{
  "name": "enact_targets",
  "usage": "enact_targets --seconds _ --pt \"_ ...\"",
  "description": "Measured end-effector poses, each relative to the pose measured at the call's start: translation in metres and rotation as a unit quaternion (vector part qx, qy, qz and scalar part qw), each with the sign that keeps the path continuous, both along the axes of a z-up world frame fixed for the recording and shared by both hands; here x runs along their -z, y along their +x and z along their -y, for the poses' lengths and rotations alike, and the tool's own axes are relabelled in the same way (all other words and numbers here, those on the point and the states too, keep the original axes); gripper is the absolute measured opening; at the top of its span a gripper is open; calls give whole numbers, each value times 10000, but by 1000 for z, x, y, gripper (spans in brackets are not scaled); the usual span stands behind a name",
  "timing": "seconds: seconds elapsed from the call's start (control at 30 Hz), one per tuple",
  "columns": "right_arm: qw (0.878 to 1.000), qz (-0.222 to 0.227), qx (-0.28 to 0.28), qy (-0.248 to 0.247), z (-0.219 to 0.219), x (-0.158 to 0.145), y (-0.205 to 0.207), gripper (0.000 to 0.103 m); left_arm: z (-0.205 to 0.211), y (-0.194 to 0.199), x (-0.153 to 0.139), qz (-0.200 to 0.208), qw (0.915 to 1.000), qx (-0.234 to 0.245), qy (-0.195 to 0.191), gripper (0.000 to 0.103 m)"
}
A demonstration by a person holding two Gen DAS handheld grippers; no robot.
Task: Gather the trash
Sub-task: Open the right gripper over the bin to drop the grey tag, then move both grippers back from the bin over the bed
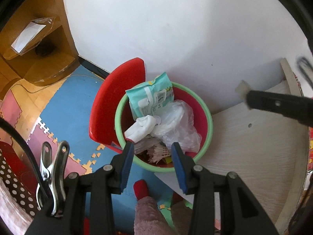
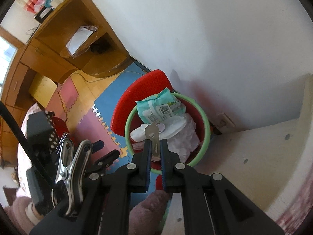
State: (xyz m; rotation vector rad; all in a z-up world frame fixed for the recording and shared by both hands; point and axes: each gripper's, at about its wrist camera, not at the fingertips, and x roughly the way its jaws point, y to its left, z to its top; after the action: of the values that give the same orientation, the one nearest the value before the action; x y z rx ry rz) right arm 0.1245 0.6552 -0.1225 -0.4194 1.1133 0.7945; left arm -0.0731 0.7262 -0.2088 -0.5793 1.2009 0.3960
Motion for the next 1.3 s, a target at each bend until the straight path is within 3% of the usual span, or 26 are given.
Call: enact_targets --seconds 0.3,0.67,1.3 --pt "9999 -102 23 -31 -21 13 11 10 -6 -6 -3 19 9999 -146 -42 41" --pt "9999 -108 74 -13 -23 13 11 25 -8 -7 -12 45 9999 -148 14 41" --pt "9985 177 -101 509 11 -33 -27 25 4 2 -61 46 9997 174 157 41"
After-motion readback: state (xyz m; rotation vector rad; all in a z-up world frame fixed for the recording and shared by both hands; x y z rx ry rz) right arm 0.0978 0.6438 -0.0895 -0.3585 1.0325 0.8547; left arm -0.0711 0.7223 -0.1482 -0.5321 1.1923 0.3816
